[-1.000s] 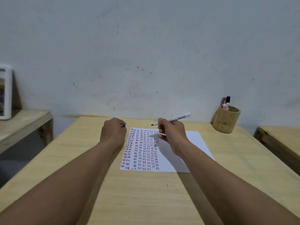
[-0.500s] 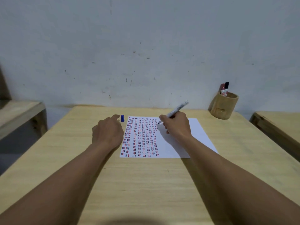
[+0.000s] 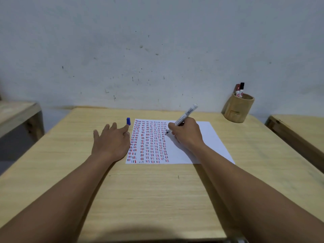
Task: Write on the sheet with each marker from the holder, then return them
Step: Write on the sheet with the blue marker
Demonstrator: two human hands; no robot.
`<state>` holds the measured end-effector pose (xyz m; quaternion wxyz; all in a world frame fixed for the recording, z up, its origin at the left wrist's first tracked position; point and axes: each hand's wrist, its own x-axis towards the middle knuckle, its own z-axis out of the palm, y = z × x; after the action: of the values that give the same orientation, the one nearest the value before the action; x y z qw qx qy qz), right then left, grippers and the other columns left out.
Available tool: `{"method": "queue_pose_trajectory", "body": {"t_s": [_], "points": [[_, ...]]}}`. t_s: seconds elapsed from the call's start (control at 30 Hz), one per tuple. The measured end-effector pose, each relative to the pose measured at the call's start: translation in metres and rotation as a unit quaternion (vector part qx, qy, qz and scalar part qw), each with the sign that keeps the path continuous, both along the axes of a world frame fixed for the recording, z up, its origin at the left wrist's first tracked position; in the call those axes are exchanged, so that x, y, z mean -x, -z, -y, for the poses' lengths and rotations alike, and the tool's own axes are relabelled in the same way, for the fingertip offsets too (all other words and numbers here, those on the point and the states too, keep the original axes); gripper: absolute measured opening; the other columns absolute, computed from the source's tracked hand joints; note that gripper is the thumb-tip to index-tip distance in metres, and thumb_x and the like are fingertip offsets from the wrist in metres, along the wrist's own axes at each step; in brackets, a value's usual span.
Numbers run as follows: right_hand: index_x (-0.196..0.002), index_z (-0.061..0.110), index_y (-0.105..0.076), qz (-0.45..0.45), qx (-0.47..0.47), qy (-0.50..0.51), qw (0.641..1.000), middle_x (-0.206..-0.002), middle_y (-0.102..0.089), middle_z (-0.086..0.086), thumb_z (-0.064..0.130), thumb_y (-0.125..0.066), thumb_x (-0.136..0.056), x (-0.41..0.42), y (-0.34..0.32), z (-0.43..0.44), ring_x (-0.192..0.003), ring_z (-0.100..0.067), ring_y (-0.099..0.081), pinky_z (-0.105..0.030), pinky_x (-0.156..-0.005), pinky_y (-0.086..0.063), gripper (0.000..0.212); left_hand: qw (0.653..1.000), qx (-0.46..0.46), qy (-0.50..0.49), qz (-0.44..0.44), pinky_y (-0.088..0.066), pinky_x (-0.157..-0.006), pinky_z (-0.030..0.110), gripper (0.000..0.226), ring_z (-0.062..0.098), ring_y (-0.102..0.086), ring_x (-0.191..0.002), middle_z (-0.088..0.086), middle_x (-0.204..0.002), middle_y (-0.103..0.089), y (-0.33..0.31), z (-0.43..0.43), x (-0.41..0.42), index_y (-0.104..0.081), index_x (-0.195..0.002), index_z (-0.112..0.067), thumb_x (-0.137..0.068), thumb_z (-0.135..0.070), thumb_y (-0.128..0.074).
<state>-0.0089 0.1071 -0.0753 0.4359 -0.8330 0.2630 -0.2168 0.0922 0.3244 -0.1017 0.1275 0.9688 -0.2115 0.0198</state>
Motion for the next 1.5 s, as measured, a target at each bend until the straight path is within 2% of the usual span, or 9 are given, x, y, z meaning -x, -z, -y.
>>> {"method": "queue_pose_trajectory", "body": {"t_s": [0.27, 0.47, 0.77, 0.87, 0.97, 1.07, 1.13, 1.3, 1.5], "points": [[-0.074, 0.006, -0.066, -0.001, 0.011, -0.011, 1.0, -0.07, -0.068, -0.004, 0.025, -0.067, -0.088, -0.001, 0.001, 0.0, -0.062, -0.015, -0.06, -0.025, -0.051, -0.04, 0.024, 1.0, -0.005, 0.0, 0.003, -0.007, -0.12, 0.062, 0.055, 0.032, -0.014, -0.154, 0.008, -0.162, -0.031, 0.001, 0.0, -0.001, -0.03, -0.156, -0.034, -0.102, -0.038, -0.019], [-0.081, -0.003, -0.07, -0.009, 0.008, -0.01, 1.0, -0.076, -0.073, -0.01, 0.024, -0.068, -0.086, -0.002, 0.0, 0.0, -0.063, -0.018, -0.06, -0.026, -0.05, -0.04, 0.028, 1.0, -0.004, -0.001, 0.002, -0.007, -0.12, 0.062, 0.055, 0.032, -0.015, -0.154, 0.008, -0.161, -0.033, 0.001, 0.0, -0.002, -0.031, -0.155, -0.034, -0.102, -0.039, -0.019], [-0.079, 0.002, -0.068, 0.001, -0.01, 0.003, 1.0, -0.075, -0.072, -0.006, 0.027, -0.068, -0.086, -0.002, 0.0, 0.0, -0.063, -0.016, -0.06, -0.025, -0.051, -0.039, 0.026, 1.0, 0.014, -0.006, 0.001, -0.011, -0.12, 0.061, 0.054, 0.032, -0.022, -0.151, 0.007, -0.156, -0.041, 0.0, 0.0, -0.001, -0.037, -0.153, -0.032, -0.101, -0.038, -0.023], [-0.082, 0.0, -0.068, 0.024, -0.032, 0.016, 0.999, -0.077, -0.073, -0.01, 0.028, -0.068, -0.085, -0.003, -0.001, 0.002, -0.064, -0.019, -0.061, -0.026, -0.054, -0.042, 0.028, 0.998, 0.053, -0.024, 0.001, -0.02, -0.117, 0.059, 0.051, 0.031, -0.039, -0.142, 0.005, -0.148, -0.053, -0.006, 0.001, 0.002, -0.045, -0.147, -0.024, -0.099, -0.034, -0.033], [-0.089, -0.002, -0.069, 0.044, -0.045, 0.022, 0.998, -0.083, -0.075, -0.015, 0.028, -0.068, -0.083, -0.005, -0.006, 0.004, -0.064, -0.025, -0.061, -0.031, -0.059, -0.045, 0.031, 0.988, 0.142, -0.059, 0.021, -0.037, -0.106, 0.051, 0.046, 0.035, -0.055, -0.126, 0.009, -0.136, -0.063, -0.018, 0.006, 0.001, -0.044, -0.143, -0.019, -0.099, -0.03, -0.04], [-0.091, 0.0, -0.069, 0.048, -0.05, 0.01, 0.998, -0.072, -0.067, -0.008, 0.031, -0.071, -0.085, -0.005, -0.01, 0.006, -0.058, -0.021, -0.055, -0.031, -0.058, -0.042, 0.031, 0.979, 0.201, -0.04, 0.015, -0.043, -0.098, 0.047, 0.05, 0.035, -0.053, -0.127, 0.012, -0.139, -0.059, -0.027, 0.01, -0.008, -0.036, -0.151, -0.023, -0.101, -0.028, -0.043], [-0.093, 0.004, -0.07, 0.052, -0.068, 0.003, 0.996, -0.07, -0.063, -0.003, 0.032, -0.074, -0.085, -0.005, -0.012, 0.008, -0.054, -0.018, -0.053, -0.03, -0.058, -0.043, 0.03, 0.984, 0.177, 0.009, 0.011, -0.043, -0.098, 0.044, 0.051, 0.033, -0.051, -0.13, 0.012, -0.139, -0.057, -0.03, 0.012, -0.016, -0.036, -0.153, -0.027, -0.103, -0.028, -0.044], [-0.096, 0.002, -0.071, 0.084, -0.147, -0.007, 0.985, -0.071, -0.064, -0.003, 0.027, -0.071, -0.088, 0.002, -0.018, 0.007, -0.055, -0.016, -0.057, -0.029, -0.053, -0.049, 0.026, 0.986, 0.161, 0.042, 0.024, -0.048, -0.091, 0.036, 0.031, 0.029, -0.064, -0.113, 0.008, -0.12, -0.073, -0.027, 0.012, -0.03, -0.068, -0.129, -0.017, -0.101, -0.019, -0.053], [-0.094, -0.007, -0.072, 0.114, -0.225, -0.029, 0.967, -0.068, -0.063, -0.006, 0.016, -0.062, -0.093, 0.017, -0.029, 0.0, -0.054, -0.015, -0.056, -0.025, -0.049, -0.05, 0.026, 0.975, 0.221, 0.007, 0.039, -0.05, -0.074, 0.034, 0.015, 0.021, -0.065, -0.085, -0.002, -0.093, -0.076, -0.04, 0.011, -0.015, -0.071, -0.102, -0.015, -0.097, -0.015, -0.057]]}}
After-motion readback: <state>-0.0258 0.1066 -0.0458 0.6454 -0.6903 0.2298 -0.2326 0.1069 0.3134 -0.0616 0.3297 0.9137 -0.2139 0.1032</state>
